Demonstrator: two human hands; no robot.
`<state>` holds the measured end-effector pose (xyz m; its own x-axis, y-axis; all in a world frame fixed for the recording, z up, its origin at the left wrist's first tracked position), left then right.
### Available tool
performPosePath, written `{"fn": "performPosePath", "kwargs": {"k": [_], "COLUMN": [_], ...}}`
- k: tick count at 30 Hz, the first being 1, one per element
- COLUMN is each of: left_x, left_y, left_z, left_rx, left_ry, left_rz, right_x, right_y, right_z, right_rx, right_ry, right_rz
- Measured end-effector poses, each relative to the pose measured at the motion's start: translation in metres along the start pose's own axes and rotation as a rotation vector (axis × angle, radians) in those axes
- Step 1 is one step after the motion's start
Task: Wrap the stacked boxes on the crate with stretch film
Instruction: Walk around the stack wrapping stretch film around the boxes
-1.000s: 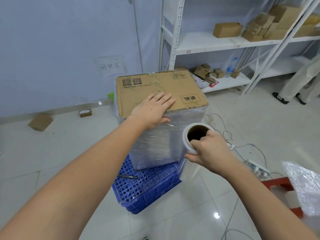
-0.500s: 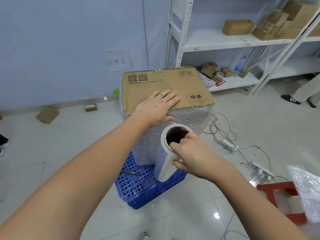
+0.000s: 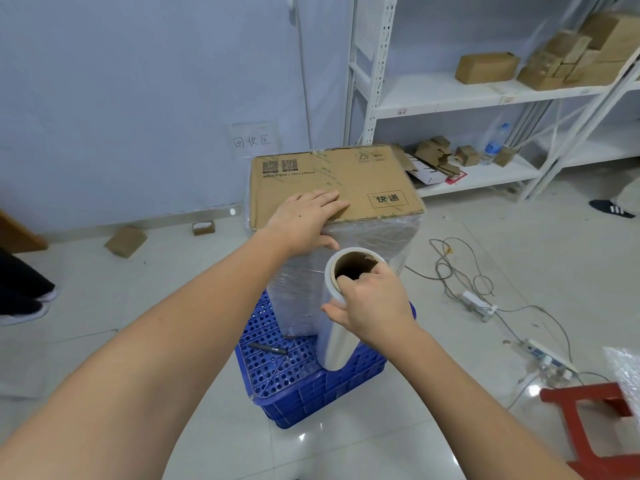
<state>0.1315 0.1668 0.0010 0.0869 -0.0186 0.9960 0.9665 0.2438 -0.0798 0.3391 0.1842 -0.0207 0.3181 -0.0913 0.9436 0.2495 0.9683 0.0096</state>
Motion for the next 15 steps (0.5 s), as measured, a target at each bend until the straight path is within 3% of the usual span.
{"fn": "performPosePath", "kwargs": {"k": [7, 13, 15], "left_x": [0.007, -0.01, -0.013], "left_y": [-0.042, -0.043, -0.045], "left_z": [-0.029, -0.03, -0.031], "left_rx": [0.051, 0.046, 0.046], "left_ry": [-0.111, -0.014, -0.002], "left_rz": [0.004, 0.069, 0.066], "right_x": [0.007, 0.015, 0.024], "right_y": [0.0, -0.008, -0.018], "right_z": [-0.002, 0.001, 0.005], "right_rx": [0.004, -0.053, -0.151], "right_ry": [-0.035, -0.205, -0.273], "right_rz": [-0.008, -0.074, -0.047]}}
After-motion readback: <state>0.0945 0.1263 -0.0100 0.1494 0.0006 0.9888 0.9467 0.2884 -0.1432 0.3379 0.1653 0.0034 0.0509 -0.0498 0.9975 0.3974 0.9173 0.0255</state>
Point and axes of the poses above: each hand's wrist, its own z-axis towards the middle knuckle, its own x-axis out of the back of the hand, y = z × x, the point moved 1 cm from there along z, towards the middle knuckle, and after that the axes turned 3 degrees about z, right-handed, at the moved point
